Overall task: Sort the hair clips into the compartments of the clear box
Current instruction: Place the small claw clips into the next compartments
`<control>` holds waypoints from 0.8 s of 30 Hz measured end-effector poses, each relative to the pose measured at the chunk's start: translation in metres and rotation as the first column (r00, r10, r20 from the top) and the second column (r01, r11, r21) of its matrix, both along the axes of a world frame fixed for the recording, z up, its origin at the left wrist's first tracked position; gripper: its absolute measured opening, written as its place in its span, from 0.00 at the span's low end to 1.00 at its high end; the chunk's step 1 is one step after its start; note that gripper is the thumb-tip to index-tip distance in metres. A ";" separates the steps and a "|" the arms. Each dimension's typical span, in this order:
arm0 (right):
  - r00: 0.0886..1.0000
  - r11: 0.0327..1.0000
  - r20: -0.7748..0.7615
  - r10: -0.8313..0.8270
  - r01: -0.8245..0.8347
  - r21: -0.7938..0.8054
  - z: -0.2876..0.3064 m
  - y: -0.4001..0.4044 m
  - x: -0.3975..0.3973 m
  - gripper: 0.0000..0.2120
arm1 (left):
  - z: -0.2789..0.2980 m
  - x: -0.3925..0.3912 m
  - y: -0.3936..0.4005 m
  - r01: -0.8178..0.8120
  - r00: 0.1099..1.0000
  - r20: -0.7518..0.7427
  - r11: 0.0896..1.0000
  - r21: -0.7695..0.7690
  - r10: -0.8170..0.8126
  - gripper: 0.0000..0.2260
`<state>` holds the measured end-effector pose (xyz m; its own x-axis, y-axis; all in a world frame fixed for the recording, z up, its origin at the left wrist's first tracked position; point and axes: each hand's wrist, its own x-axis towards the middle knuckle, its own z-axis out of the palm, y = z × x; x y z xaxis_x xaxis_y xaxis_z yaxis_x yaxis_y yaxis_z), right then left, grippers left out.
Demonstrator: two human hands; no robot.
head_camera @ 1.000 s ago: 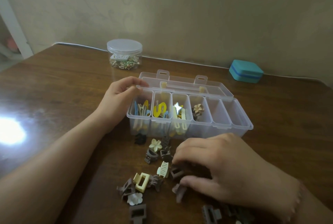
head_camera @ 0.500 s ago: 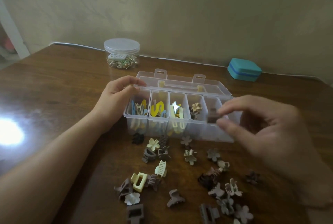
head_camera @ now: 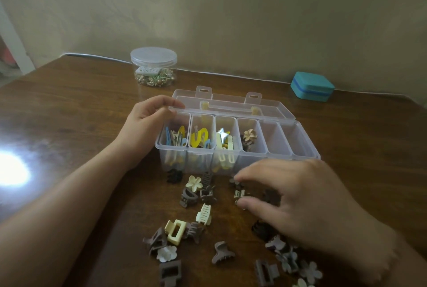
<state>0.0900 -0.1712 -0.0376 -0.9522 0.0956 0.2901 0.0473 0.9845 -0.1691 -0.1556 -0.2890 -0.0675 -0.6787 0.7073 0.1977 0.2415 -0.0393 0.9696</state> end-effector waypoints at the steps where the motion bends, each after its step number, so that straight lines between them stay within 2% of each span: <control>1: 1.000 1.000 0.008 0.003 -0.003 0.030 -0.003 0.000 -0.002 0.13 | -0.001 -0.001 0.000 0.003 1.000 0.000 1.000 0.001 -0.003 0.09; 5: 1.000 0.997 0.005 0.017 -0.018 0.078 -0.003 0.002 -0.002 0.09 | -0.002 -0.002 0.001 0.007 1.000 0.003 1.000 0.018 -0.007 0.10; 8: 0.998 0.996 0.060 0.032 -0.037 0.077 -0.002 0.003 0.000 0.08 | -0.003 -0.002 0.001 -0.004 1.000 -0.009 1.000 0.019 0.004 0.08; 10: 0.996 0.995 0.084 0.043 -0.050 0.083 -0.004 0.003 -0.001 0.07 | -0.003 -0.002 0.001 -0.011 1.000 -0.016 1.000 0.012 0.011 0.10; 13: 0.996 0.996 0.062 0.068 -0.072 0.061 -0.004 0.002 -0.002 0.05 | -0.003 -0.002 0.001 -0.010 1.000 -0.021 1.000 0.017 0.010 0.09; 16: 0.993 0.989 -0.097 0.066 -0.078 -0.129 0.006 0.007 0.004 0.04 | -0.003 -0.003 0.001 -0.015 1.000 -0.017 1.000 0.018 0.016 0.08; 18: 0.966 0.975 -0.255 -0.037 -0.021 -0.219 0.015 0.015 0.010 0.05 | -0.004 -0.002 0.001 -0.021 0.999 -0.029 1.000 0.016 0.022 0.11; 21: 0.890 0.965 -0.397 -0.224 0.146 -0.216 0.018 0.027 0.012 0.06 | -0.003 -0.001 0.001 -0.017 0.999 -0.033 1.000 0.005 0.017 0.11; 24: 0.883 0.958 -0.384 -0.269 0.205 -0.201 0.012 0.032 0.009 0.05 | -0.002 -0.001 0.001 -0.007 1.000 -0.016 1.000 0.009 0.008 0.11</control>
<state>0.0989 -0.1394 -0.0253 -0.6991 0.3765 0.6079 0.1720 0.9137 -0.3681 -0.1569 -0.2880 -0.0694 -0.6806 0.7003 0.2153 0.2578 -0.0462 0.9651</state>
